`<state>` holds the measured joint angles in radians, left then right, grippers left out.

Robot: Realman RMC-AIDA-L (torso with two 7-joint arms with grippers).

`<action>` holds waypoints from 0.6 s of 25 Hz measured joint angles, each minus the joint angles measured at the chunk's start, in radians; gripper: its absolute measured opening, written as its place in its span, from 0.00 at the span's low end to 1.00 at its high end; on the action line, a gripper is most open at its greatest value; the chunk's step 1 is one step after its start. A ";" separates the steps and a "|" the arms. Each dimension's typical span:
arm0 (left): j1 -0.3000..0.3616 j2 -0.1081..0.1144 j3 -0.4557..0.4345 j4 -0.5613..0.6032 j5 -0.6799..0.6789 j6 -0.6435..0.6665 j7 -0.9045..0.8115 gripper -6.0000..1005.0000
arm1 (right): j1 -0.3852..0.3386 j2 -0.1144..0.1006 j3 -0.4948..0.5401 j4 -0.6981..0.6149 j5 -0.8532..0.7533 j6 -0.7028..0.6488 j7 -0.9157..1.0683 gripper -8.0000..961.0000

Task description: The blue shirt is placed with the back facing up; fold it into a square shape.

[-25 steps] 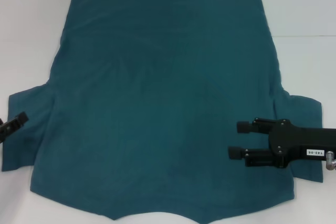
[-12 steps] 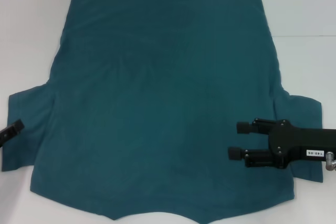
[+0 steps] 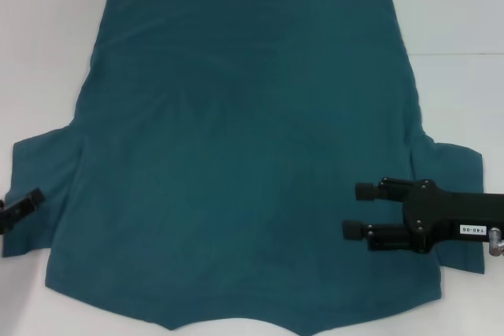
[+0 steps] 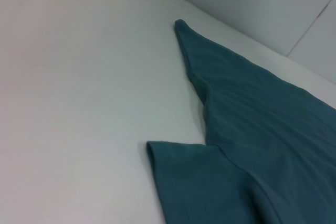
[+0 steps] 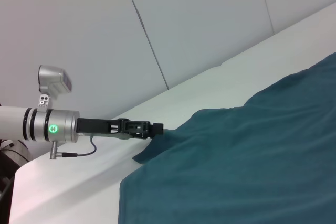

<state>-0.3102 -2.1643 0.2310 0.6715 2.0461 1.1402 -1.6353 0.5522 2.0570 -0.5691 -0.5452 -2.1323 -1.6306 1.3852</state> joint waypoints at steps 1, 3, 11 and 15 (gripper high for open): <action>0.000 0.000 0.007 -0.001 0.000 0.002 0.000 0.87 | 0.000 0.000 0.000 0.000 0.000 0.000 0.000 0.93; -0.002 0.000 0.023 -0.003 0.000 0.005 0.000 0.87 | 0.000 0.000 0.000 0.000 0.000 0.000 0.000 0.93; -0.014 -0.003 0.050 -0.004 -0.003 0.026 -0.005 0.87 | 0.000 0.000 0.000 0.001 0.000 0.000 0.000 0.93; -0.015 -0.002 0.050 -0.004 -0.004 0.026 -0.005 0.87 | 0.000 0.000 0.000 0.001 0.000 0.000 0.000 0.93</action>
<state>-0.3253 -2.1665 0.2809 0.6673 2.0425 1.1665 -1.6406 0.5522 2.0570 -0.5691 -0.5445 -2.1322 -1.6306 1.3852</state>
